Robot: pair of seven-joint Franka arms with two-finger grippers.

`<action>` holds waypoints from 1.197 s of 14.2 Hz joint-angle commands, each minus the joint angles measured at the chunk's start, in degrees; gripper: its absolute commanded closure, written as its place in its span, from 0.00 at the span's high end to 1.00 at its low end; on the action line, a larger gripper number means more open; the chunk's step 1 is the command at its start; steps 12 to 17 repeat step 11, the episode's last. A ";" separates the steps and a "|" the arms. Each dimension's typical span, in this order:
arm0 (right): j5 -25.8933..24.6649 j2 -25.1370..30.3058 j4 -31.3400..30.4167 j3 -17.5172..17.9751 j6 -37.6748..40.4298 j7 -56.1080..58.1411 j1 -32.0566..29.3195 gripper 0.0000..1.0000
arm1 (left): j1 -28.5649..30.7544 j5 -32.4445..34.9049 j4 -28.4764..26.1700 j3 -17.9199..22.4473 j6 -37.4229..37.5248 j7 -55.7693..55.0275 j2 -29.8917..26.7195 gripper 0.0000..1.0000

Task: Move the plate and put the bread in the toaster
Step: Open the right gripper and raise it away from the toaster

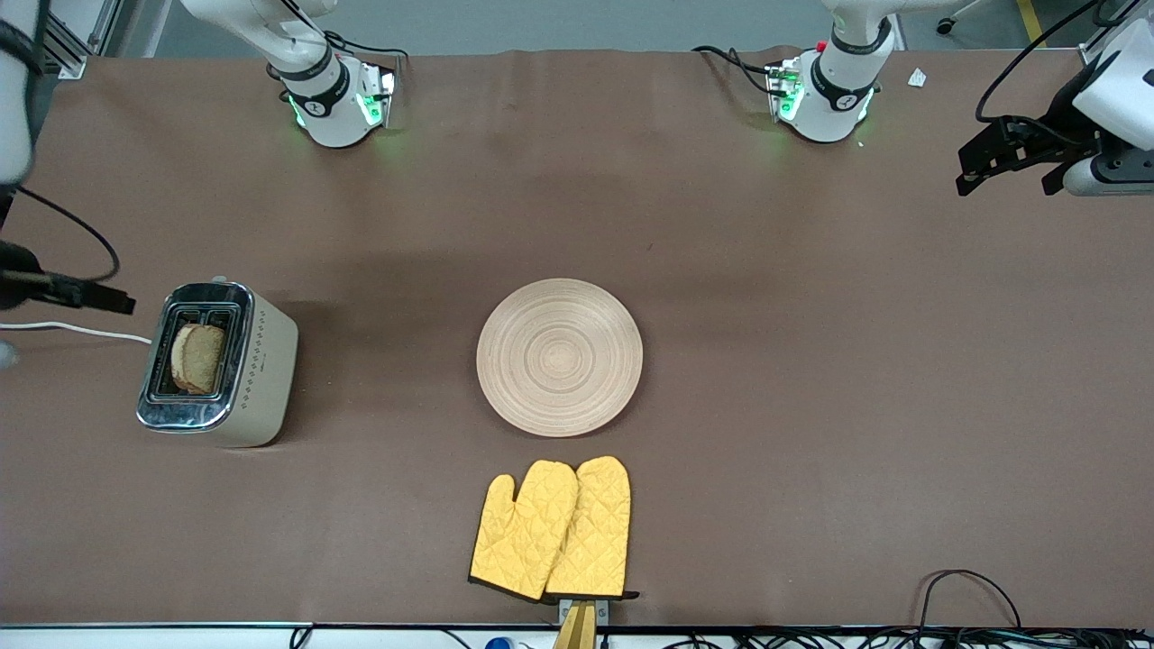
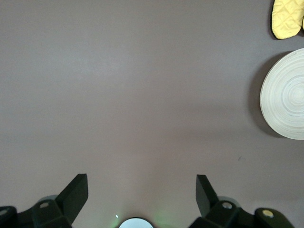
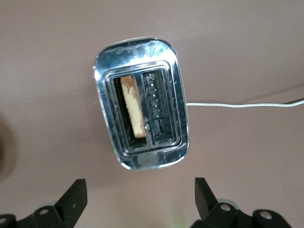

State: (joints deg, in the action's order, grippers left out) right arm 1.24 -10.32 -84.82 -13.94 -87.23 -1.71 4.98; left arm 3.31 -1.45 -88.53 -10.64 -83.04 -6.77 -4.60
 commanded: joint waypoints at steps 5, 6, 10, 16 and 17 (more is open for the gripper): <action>0.25 17.07 -14.22 1.20 -6.19 -0.13 1.97 1.00 | 0.38 0.22 0.81 -0.35 0.34 0.53 0.38 1.00; 0.25 18.22 -15.88 1.20 -7.07 -0.05 1.97 1.00 | 0.38 0.22 0.81 -0.26 0.34 0.53 0.38 1.00; 0.08 17.71 -12.05 4.26 -3.41 -0.83 1.18 1.00 | 0.47 0.14 0.90 -0.26 0.25 0.09 0.82 1.00; 0.08 17.27 -10.38 4.88 -1.56 -1.44 0.39 1.00 | 0.47 0.22 1.51 -0.26 0.25 0.00 0.91 1.00; 0.08 17.27 -10.38 4.88 -1.56 -1.44 0.39 1.00 | 0.47 0.22 1.51 -0.26 0.25 0.00 0.91 1.00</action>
